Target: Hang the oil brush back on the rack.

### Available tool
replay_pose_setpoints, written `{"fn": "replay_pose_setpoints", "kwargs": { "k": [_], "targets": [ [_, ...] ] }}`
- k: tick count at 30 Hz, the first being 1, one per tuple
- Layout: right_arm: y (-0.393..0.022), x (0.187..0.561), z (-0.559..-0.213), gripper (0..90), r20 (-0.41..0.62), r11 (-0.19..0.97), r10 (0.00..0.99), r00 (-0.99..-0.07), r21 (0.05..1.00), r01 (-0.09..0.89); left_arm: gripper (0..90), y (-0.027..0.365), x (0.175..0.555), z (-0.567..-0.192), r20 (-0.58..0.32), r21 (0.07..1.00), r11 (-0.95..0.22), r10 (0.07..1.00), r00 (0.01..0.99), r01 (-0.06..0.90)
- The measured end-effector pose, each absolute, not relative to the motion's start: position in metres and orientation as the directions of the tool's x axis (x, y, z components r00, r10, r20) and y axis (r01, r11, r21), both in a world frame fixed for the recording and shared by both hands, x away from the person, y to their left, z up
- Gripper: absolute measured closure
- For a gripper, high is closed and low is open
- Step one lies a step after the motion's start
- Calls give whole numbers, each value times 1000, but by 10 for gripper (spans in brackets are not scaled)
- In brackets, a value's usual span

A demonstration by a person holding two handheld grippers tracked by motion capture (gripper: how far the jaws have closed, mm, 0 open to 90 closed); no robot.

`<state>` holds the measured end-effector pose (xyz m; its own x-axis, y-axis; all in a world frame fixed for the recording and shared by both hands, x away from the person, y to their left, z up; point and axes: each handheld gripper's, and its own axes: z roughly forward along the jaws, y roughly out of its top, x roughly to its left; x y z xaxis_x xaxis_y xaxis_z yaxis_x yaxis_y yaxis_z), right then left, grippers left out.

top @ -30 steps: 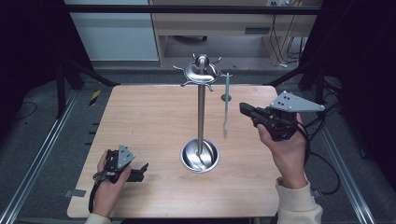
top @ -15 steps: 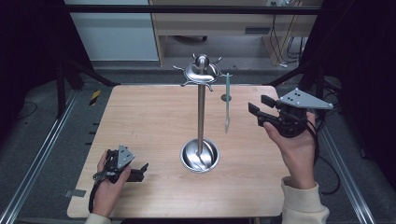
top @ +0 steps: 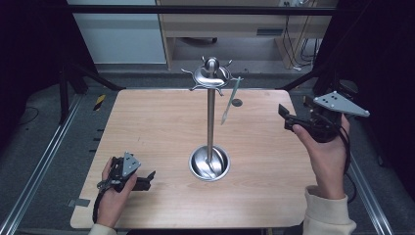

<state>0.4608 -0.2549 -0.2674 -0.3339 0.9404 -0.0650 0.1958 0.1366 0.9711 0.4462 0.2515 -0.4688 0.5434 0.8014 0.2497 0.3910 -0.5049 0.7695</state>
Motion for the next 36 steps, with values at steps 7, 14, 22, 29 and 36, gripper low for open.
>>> {"fn": "replay_pose_setpoints", "kwargs": {
  "k": [7,14,22,29,36],
  "targets": [
    [-273,463,-272,85,-56,120,952,-300,973,199,20,252,446,-468,252,770,-506,801,543,389],
    [-281,476,-291,81,-54,124,959,-279,963,239,20,251,446,-468,250,769,-508,798,548,389],
    [-281,492,-313,93,-61,143,962,-264,943,302,20,252,446,-468,249,773,-503,801,544,387],
    [-278,499,-326,92,-52,143,961,-271,933,331,20,251,446,-467,250,777,-501,801,544,381],
    [-271,509,-344,90,-57,168,955,-290,912,375,20,251,445,-467,251,777,-502,801,544,380]
  ]
}}
